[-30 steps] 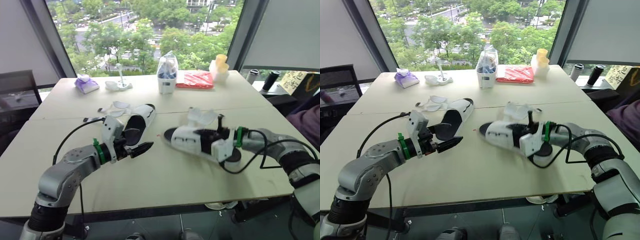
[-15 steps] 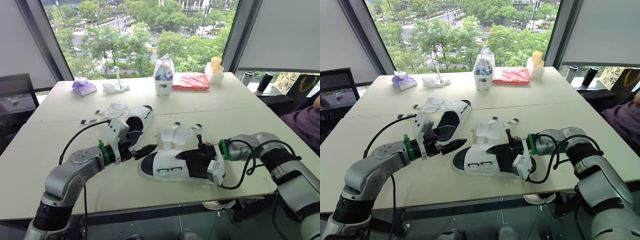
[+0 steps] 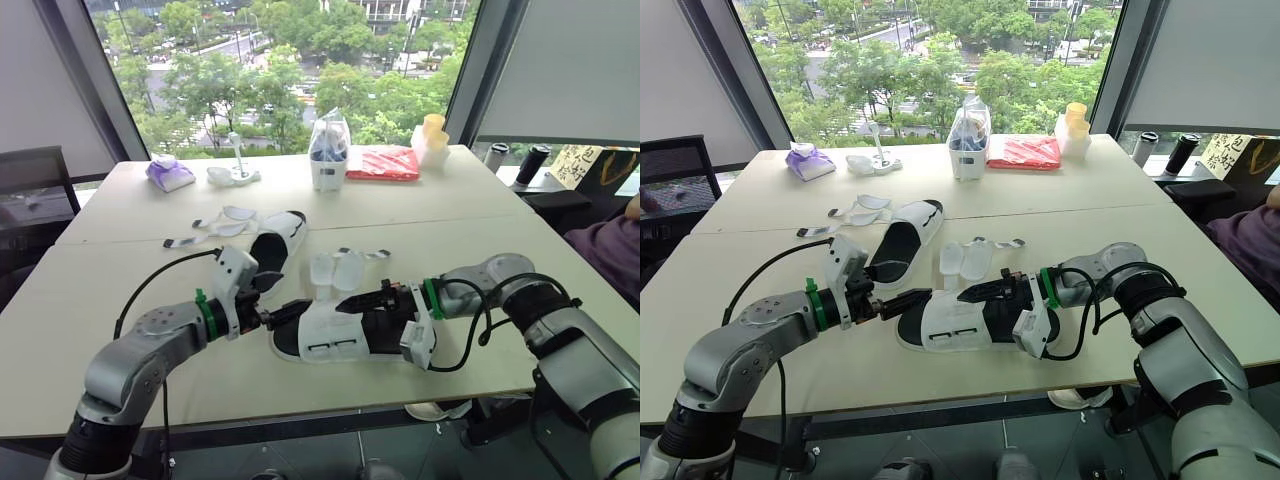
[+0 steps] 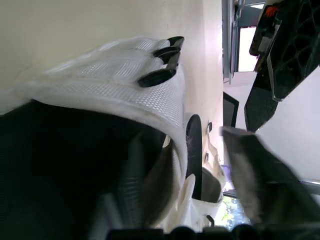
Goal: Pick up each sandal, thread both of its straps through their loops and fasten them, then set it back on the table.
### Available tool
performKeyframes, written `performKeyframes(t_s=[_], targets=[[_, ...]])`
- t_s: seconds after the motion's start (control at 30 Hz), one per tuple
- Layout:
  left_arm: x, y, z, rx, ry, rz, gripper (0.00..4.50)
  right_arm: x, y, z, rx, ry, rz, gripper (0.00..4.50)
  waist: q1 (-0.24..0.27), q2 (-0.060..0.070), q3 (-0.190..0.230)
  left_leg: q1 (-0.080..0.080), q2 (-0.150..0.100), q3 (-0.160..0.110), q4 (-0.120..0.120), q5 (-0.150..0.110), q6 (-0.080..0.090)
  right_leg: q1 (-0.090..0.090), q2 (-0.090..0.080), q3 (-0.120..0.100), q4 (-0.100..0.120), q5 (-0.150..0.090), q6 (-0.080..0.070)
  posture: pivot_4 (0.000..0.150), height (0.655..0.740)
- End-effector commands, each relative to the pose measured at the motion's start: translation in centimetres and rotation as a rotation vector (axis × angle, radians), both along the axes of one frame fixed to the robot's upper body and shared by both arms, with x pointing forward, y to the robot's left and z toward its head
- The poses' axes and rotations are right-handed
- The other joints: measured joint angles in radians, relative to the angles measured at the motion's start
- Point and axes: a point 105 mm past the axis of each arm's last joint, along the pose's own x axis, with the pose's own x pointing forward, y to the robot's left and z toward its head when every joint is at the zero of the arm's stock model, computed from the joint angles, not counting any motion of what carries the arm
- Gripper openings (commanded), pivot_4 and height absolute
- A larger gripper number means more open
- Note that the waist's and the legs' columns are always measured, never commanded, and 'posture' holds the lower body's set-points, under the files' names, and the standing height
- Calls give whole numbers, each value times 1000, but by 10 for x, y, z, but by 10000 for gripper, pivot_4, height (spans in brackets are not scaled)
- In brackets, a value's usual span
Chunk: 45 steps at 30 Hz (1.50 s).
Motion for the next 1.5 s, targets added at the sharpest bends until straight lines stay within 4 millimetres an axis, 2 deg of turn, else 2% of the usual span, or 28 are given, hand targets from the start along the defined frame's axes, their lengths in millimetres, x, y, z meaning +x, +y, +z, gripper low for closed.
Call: performKeyframes(t_s=[0.03,0.2,0.23,0.3,0.4,0.47,0.53,0.57,0.67,0.7,0.77,0.87,0.97,1.1,1.23,1.27,1.37,1.5], targets=[[3,9,-6,27,-15,10,45000,7,-17,16,47,-30,-77,44623,3,0,0,0,0,0,0,0,0,0,0,0,0,0,0,1500,7400],[1,10,-22,155,-54,-84,45000,11,-53,36,109,-56,-212,44623,13,0,0,-1,0,0,0,0,0,0,0,0,-1,0,0,1500,7400],[-2,10,-27,185,-58,-123,42395,13,-62,41,114,-65,-255,44941,13,0,0,-2,0,0,0,0,0,0,-1,0,-1,0,0,1500,7400],[-5,9,-34,223,-61,-179,36290,17,-77,48,118,-80,-329,45000,12,0,0,-2,0,1,0,0,0,0,-1,0,-2,0,0,1500,7400],[-7,5,-46,290,-72,-260,21619,27,-102,59,192,-59,-491,45000,9,0,0,-2,0,1,0,-1,1,0,-2,0,-2,0,0,1500,7400],[-8,0,-53,317,-74,-309,10644,36,-114,68,314,5,-623,45000,9,0,1,-2,1,1,0,-1,1,0,-2,0,-2,-1,0,1500,7400],[-7,-5,-59,343,-72,-346,266,49,-120,79,529,196,-777,45000,9,-1,1,-2,4,1,0,-1,2,1,-2,0,-2,0,0,1500,7400],[-7,-8,-61,361,-72,-366,266,53,-120,83,654,370,-834,45000,9,-1,1,-1,5,1,1,-1,2,2,-1,-1,-2,0,0,1500,7400],[-7,-15,-64,384,-83,-396,266,47,-107,82,843,849,-865,45000,13,1,1,-1,7,-2,1,-1,2,1,0,0,-1,0,0,1500,7400],[-7,-20,-63,369,-87,-406,266,43,-99,73,880,1124,-898,45000,14,2,1,-2,7,-2,1,-1,2,0,0,0,-1,0,0,1500,7400],[-8,-28,-60,348,-94,-423,266,29,-78,61,900,1540,-906,45000,17,2,1,-3,7,-4,1,-1,2,-1,0,0,0,0,0,1500,7400],[-9,-34,-58,342,-100,-433,266,27,-63,60,985,1891,-921,45000,21,2,1,-7,8,-6,1,-2,2,-4,1,-2,-1,-3,4,1500,7400],[-9,-35,-58,341,-105,-431,266,30,-55,53,1037,2138,-967,45000,25,2,1,-10,9,-3,1,-2,2,-7,1,-3,-2,-2,2,1500,7400],[-7,-33,-55,339,-121,-400,266,53,-62,31,1292,2466,-1095,45000,41,2,1,-13,9,0,1,-1,2,-11,0,-2,-4,2,-2,1500,7400],[-8,-34,-55,335,-129,-381,266,65,-52,32,1391,2573,-1087,45000,43,2,1,-22,9,2,1,-1,3,-18,1,-3,-4,2,-2,1500,7400],[-8,-34,-55,336,-130,-379,266,70,-51,31,-1431,-2562,1107,45000,41,2,1,-23,9,3,2,-1,3,-20,1,-3,-4,3,0,1500,7400],[-8,-35,-54,335,-135,-369,266,85,-50,24,-1510,-2422,1148,45000,36,2,1,-23,9,4,2,-1,3,-21,2,-3,-3,5,2,1500,7400],[-8,-37,-53,334,-141,-355,266,103,-47,29,-1605,-2352,1079,45000,34,3,1,-23,10,4,2,-1,3,-20,4,-3,-2,5,1,1500,7400]])
